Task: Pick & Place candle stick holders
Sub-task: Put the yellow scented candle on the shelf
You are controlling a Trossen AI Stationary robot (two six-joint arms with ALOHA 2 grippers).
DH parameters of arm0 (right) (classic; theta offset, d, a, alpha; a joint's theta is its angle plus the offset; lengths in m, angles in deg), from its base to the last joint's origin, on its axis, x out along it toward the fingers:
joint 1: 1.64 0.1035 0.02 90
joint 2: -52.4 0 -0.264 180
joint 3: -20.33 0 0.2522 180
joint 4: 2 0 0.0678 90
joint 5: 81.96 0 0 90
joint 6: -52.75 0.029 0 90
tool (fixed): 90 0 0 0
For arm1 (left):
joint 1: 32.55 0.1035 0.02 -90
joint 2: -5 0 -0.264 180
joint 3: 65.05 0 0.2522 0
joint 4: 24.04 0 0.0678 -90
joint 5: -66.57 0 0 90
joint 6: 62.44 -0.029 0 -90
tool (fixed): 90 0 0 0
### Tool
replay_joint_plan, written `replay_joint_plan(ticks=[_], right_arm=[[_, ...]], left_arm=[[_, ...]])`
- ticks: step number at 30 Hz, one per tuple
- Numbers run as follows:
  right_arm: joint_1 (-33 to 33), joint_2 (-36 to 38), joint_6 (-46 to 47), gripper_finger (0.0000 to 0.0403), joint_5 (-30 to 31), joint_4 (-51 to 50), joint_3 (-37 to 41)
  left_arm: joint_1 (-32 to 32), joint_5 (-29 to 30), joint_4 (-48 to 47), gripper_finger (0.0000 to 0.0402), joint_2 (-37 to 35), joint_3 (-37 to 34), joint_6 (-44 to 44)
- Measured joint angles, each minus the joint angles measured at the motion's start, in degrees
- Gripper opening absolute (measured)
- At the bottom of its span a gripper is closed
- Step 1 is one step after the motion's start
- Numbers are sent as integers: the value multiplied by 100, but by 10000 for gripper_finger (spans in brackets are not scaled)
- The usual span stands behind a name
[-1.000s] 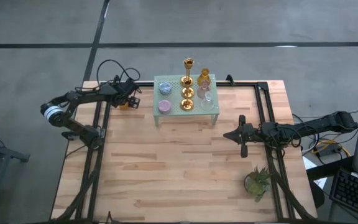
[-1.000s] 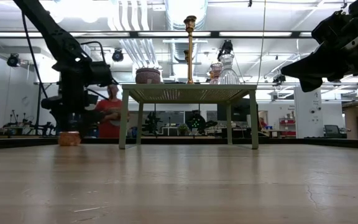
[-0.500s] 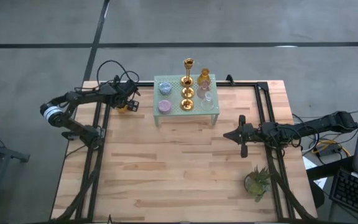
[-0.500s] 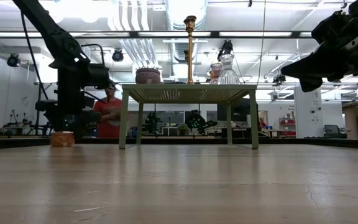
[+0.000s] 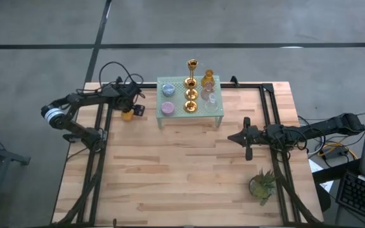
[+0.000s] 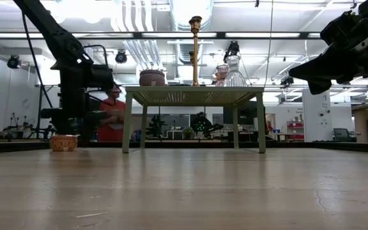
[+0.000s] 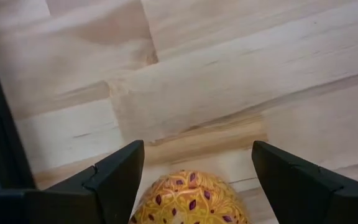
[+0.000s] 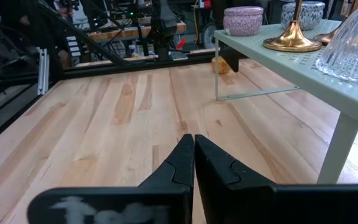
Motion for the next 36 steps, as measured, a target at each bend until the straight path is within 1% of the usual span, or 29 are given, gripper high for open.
replay_joint_plan(ticks=[6, 12, 14, 18, 22, 25, 29, 31, 33, 36], right_arm=[[1, 0, 0, 9, 0, 0, 1], [2, 0, 0, 9, 0, 1, 0], [2, 0, 0, 9, -1, 0, 0], [1, 0, 0, 9, -1, 0, 1], [0, 0, 0, 9, 0, 1, 1], [0, 0, 0, 9, -2, 0, 0], [0, 0, 0, 9, -1, 0, 0], [0, 0, 0, 9, 0, 0, 2], [2, 0, 0, 9, 0, 0, 0], [0, 0, 0, 9, 0, 0, 1]], left_arm=[[-2, -108, -410, 300, -414, 193, -427], [-20, -112, -715, 300, -1161, 213, -410], [-31, -219, -716, 300, -1394, 157, -288], [-35, -511, -767, 300, -1682, 131, -275], [-68, -544, -928, 303, -1842, 81, -355], [-68, -485, -1040, 321, -1860, 79, -475], [-68, -474, -1096, 366, -1853, 75, -477], [-74, -606, -1136, 388, -1853, 72, -440], [-94, -766, -1258, 396, -1853, 72, -416], [-153, -789, -1527, 392, -1853, 70, -438]])
